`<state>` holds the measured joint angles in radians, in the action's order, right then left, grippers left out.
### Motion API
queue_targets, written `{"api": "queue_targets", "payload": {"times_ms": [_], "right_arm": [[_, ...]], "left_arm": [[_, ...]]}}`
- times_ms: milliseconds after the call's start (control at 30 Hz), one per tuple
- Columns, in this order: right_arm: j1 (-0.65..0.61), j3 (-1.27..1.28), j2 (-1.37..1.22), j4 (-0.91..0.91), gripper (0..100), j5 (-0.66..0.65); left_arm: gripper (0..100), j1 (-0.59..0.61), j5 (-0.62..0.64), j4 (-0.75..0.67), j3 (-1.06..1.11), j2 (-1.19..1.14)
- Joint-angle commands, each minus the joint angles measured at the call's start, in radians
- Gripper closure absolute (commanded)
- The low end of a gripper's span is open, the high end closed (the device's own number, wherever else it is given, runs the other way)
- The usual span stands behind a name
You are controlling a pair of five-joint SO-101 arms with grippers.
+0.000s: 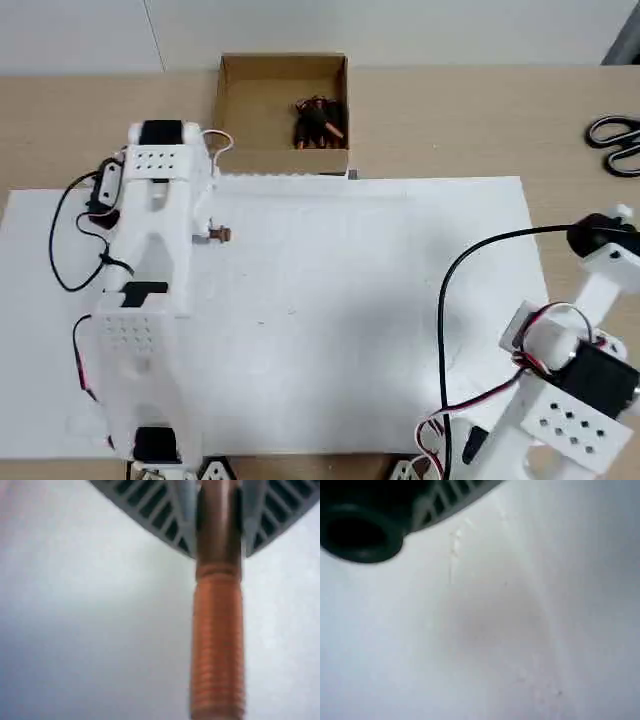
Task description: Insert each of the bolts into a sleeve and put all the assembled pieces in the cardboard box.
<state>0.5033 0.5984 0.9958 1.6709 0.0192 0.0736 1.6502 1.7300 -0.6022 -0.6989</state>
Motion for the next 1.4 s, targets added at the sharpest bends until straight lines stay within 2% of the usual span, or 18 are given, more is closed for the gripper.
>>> {"api": "queue_targets", "payload": {"times_ms": [0, 100, 300, 433, 500, 600, 833, 933, 1000, 1167, 1367], "right_arm": [[0.004, -0.005, 0.012, -0.021, 99.1, -0.012], [0.004, -0.005, 0.012, -0.021, 99.1, -0.012], [0.004, -0.005, 0.012, -0.021, 99.1, -0.012], [0.004, -0.005, 0.012, -0.021, 99.1, -0.012], [0.004, -0.005, 0.012, -0.021, 99.1, -0.012], [0.004, -0.005, 0.012, -0.021, 99.1, -0.012], [0.004, -0.005, 0.012, -0.022, 99.1, -0.012], [0.004, -0.005, 0.012, -0.022, 99.1, -0.012], [0.004, -0.005, 0.012, -0.022, 99.1, -0.012], [0.004, -0.005, 0.012, -0.024, 99.1, -0.012], [0.004, -0.005, 0.012, -0.024, 99.1, -0.012]], "left_arm": [[99, 0.008, -0.101, 0.021, -0.010, 0.091], [93, 0.003, -0.245, 0.021, -0.010, 0.091], [78, 0.006, -0.265, 0.021, -0.010, 0.091], [74, 0.000, -0.276, 0.021, -0.010, 0.091], [74, 0.006, -0.347, 0.021, -0.010, 0.091], [74, 0.037, -0.597, 0.023, -0.010, 0.106], [74, 0.107, -1.510, 0.021, 0.002, 0.275], [74, 0.107, -1.826, 0.021, 0.005, 0.330], [74, 0.107, -1.972, 0.021, 0.005, 0.347], [74, 0.107, -2.205, 0.021, 0.005, 0.347], [74, 0.118, -2.627, 0.021, 0.005, 0.347]]}}
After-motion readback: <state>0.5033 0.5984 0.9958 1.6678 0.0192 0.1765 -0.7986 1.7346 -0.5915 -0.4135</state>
